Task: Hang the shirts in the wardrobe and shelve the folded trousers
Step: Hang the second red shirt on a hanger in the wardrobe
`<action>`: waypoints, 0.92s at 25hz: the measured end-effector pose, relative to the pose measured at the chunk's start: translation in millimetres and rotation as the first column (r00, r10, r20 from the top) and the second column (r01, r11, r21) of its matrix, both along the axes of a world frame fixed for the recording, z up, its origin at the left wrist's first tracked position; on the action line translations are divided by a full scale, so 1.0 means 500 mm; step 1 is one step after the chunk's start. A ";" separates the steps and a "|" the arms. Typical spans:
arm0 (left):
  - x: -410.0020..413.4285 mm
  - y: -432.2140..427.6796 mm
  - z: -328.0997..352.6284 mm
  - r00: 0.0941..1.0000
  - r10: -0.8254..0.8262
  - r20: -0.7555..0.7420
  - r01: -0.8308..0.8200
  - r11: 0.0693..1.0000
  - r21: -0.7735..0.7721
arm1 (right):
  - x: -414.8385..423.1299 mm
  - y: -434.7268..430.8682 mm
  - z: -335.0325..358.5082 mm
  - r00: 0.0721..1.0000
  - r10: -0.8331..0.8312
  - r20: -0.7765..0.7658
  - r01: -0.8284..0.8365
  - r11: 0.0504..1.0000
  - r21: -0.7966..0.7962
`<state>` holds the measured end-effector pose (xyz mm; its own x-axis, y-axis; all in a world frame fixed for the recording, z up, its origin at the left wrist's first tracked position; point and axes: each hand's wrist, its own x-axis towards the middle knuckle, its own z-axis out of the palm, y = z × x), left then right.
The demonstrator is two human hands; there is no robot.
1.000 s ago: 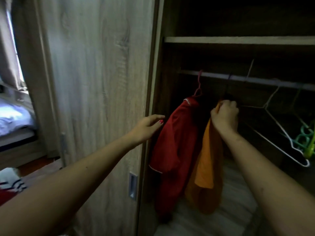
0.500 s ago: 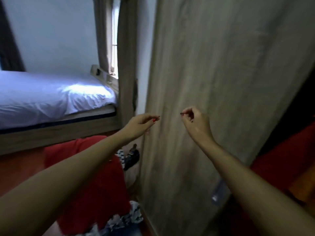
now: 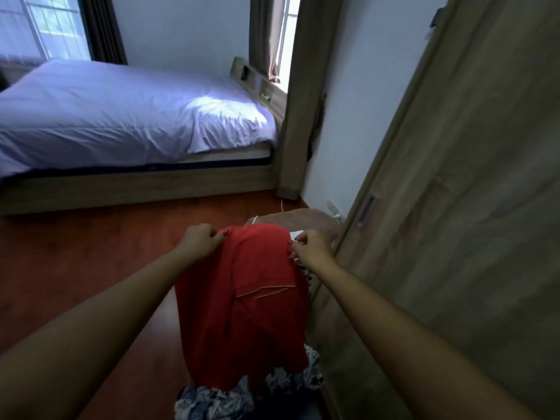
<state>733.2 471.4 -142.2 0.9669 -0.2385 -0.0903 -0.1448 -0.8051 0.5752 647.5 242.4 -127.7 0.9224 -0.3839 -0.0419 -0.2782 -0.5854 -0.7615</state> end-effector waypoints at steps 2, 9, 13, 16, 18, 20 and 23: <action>0.006 0.005 -0.025 0.999 -0.005 0.044 0.006 0.999 -0.032 | 0.031 0.015 -0.040 0.997 -0.025 -0.066 0.024 0.999 -0.023; 0.021 0.011 -0.052 0.960 0.144 0.239 -0.070 0.954 -0.293 | 0.049 0.002 -0.045 0.986 -0.164 -0.027 0.165 0.986 0.037; -0.014 0.018 -0.041 0.941 0.140 0.308 0.010 0.898 -0.440 | 0.009 0.012 0.022 0.975 -0.060 0.212 -0.003 0.959 0.285; -0.074 0.029 -0.029 0.916 0.030 0.400 0.214 0.806 -0.552 | -0.047 -0.017 0.064 0.930 -0.116 0.348 -0.152 0.742 0.653; -0.121 0.039 -0.047 0.879 -0.149 0.452 0.377 0.798 -0.470 | -0.092 -0.046 0.045 0.955 -0.123 0.269 -0.094 0.735 0.672; -0.154 0.040 -0.078 0.829 -0.349 0.436 0.510 0.792 -0.335 | -0.120 -0.061 0.000 0.993 -0.111 0.040 0.058 0.751 0.658; -0.169 0.020 -0.113 0.779 -0.482 0.402 0.603 0.751 -0.267 | -0.109 -0.041 -0.050 0.993 0.021 -0.114 0.060 0.744 0.666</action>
